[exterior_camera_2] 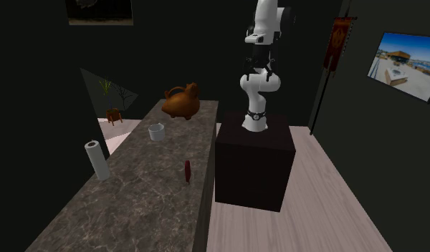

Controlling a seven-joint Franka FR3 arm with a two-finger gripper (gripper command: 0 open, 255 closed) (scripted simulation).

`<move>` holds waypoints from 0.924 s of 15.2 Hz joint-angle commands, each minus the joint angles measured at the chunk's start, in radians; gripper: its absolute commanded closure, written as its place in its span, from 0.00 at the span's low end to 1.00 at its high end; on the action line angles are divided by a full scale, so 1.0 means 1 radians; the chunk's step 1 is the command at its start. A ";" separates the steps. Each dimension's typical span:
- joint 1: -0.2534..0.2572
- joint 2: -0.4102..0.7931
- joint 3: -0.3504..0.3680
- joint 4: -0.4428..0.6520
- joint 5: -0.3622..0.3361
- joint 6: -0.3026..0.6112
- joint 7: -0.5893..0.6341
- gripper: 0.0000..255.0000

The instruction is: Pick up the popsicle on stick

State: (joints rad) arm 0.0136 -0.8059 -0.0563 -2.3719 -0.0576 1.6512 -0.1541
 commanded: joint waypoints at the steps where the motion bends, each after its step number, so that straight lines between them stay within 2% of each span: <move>1: 0.000 0.000 0.000 0.000 0.000 0.000 0.000 0.00; 7: -0.057 0.131 -0.005 -0.067 -0.001 0.238 0.123 0.00; 14: -0.123 0.333 -0.017 -0.083 -0.006 0.501 0.262 0.00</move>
State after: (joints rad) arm -0.0991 -0.4992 -0.0716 -2.4504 -0.0621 2.1120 0.0862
